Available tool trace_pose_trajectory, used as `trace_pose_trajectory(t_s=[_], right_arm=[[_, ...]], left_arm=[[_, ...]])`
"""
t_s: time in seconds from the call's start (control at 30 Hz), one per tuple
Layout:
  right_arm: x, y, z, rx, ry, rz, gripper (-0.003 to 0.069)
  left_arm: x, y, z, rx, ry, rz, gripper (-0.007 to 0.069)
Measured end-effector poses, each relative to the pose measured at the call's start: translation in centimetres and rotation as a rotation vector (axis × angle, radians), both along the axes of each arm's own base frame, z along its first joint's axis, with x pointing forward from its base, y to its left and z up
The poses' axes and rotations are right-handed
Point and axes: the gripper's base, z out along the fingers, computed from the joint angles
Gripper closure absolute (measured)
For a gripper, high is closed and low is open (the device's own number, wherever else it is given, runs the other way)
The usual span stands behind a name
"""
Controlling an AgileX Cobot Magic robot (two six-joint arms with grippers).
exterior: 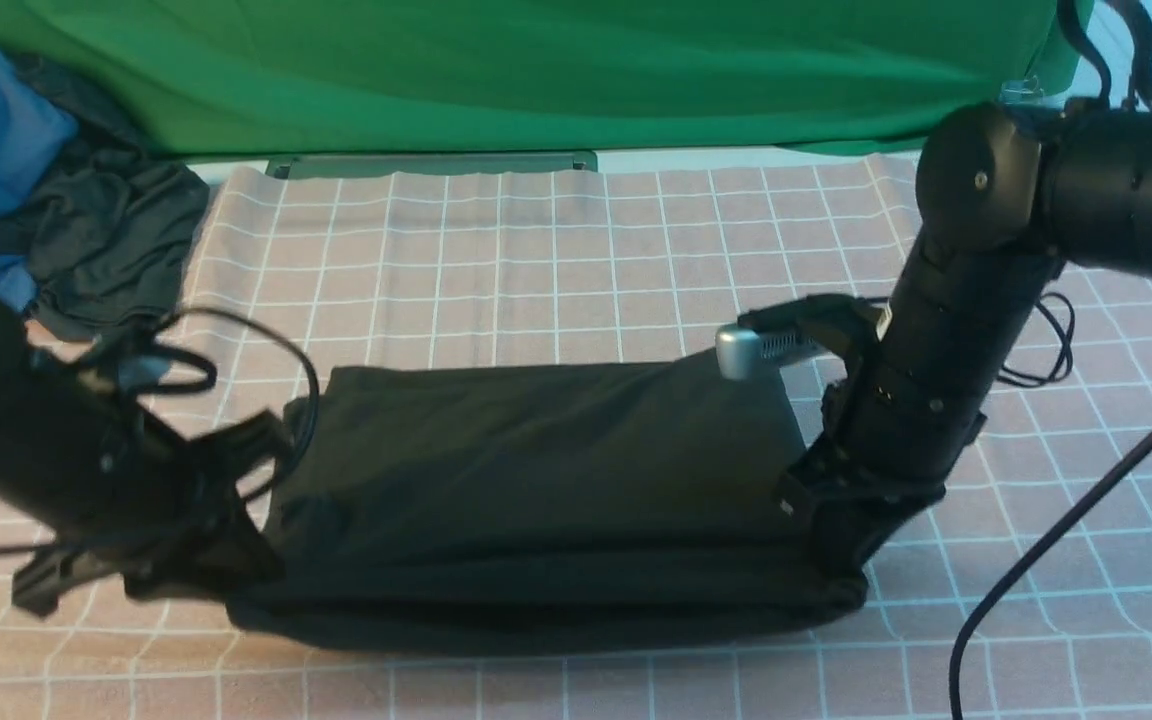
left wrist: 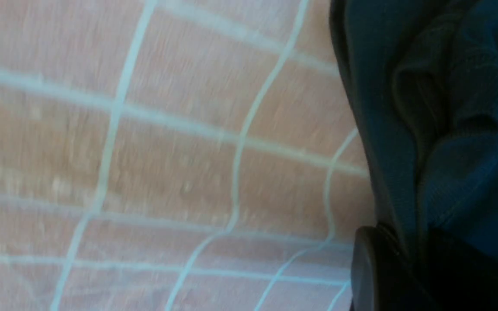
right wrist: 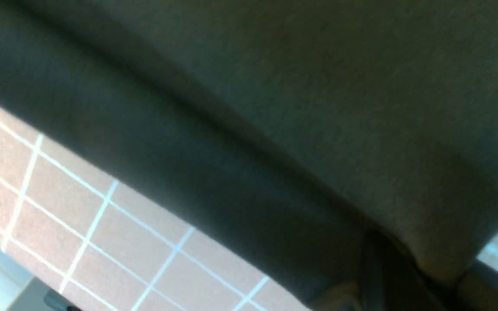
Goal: Fold a long-sleeved shirt over a pink coffee tablecloth.
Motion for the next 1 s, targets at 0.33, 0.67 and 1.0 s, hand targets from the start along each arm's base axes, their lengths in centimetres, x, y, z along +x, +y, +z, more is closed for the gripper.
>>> trace_pose_trajectory(t_s=[0.33,0.67,1.0], right_arm=[[-0.2,-1.3,-0.8,-0.098,-0.008,0.007,0.0405],[-0.4,-2.2,-0.2,-0.182,-0.015,0.019,0.0419],[-3.5,-3.5,9.0,-0.066,-0.29,-0.016,0.0454]], left_arm=[[-1.0,1.3,-1.7,0.134,-0.022,-0.035,0.0454],[-1.4,1.4,-1.5,0.151,0.029,-0.045,0.0143],[0.6,0.8,3.7,0.076,-0.253,0.079,0.0455]])
